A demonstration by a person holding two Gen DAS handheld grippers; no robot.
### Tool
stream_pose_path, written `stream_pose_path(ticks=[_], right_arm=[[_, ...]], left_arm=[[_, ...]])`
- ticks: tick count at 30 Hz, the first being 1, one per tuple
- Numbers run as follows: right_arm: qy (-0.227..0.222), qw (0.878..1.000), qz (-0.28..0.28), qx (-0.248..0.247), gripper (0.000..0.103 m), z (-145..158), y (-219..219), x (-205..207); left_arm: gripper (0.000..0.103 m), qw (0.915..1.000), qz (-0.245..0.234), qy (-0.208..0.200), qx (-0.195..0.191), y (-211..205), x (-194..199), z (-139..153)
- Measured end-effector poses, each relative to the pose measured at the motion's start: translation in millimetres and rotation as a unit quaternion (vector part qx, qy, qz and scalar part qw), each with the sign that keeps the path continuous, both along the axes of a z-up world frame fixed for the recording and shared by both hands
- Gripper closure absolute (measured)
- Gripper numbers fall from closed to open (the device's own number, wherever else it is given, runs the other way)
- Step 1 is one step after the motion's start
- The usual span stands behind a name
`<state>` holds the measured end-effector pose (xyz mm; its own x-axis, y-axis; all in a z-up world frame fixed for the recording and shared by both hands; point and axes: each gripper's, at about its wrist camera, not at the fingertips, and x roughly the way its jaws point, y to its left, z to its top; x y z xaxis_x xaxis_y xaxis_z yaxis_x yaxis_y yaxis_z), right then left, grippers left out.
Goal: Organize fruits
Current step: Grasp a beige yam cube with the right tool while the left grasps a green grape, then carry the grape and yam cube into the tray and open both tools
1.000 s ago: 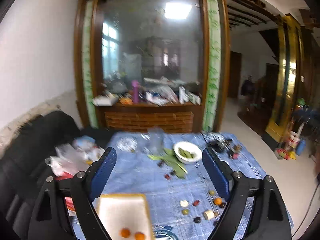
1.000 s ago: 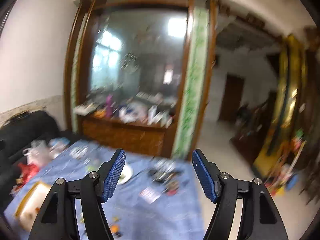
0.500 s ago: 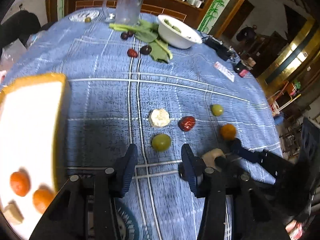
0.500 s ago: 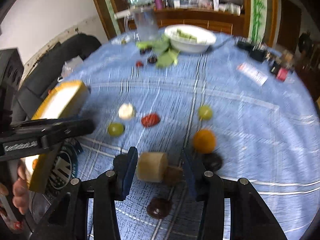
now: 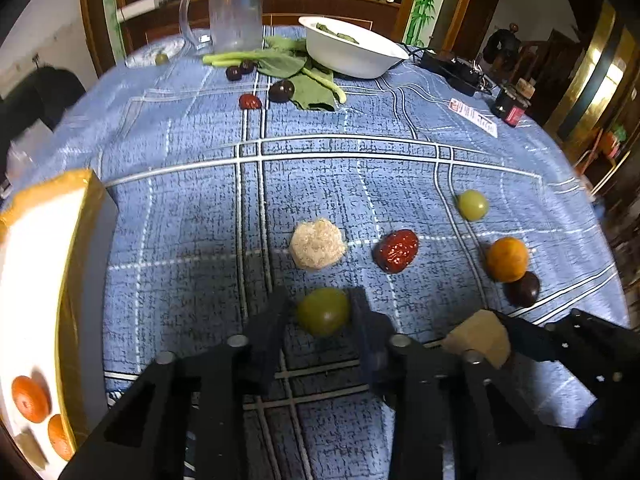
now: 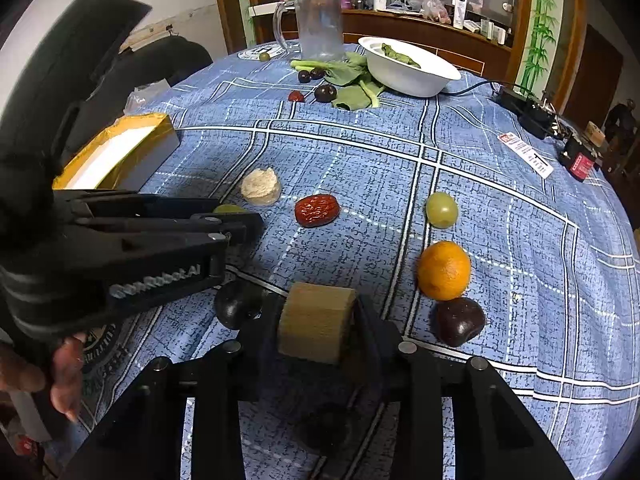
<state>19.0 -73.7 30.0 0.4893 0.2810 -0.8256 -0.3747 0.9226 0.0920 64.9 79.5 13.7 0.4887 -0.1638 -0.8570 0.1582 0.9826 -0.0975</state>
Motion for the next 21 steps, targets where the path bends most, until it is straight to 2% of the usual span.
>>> stream_pose_path(ticks=[2,5,13,18,21], right_arm=[[0.0,1.0,-0.003,0.009,0.07,1,-3,-1],[-0.001,1.0,-0.008,0.015,0.073,6,-7,-4],[-0.032,0.999,0.001,0.038,0.073,37,-6,-23],[-0.044,0.998,0.021,0.047,0.072,53,11,-35],[-0.051,0.996,0.043,0.055,0.072,64,31,-43]], left_arm=[[0.08,1.0,0.005,-0.002,-0.002,0,-2,1],[0.08,0.9995,0.013,0.003,-0.028,6,-9,8],[0.079,0.9937,0.045,-0.047,-0.091,56,-52,68],[0.079,0.9889,0.083,-0.073,-0.1,100,-78,90],[0.079,0.9866,0.113,-0.083,-0.084,132,-88,95]])
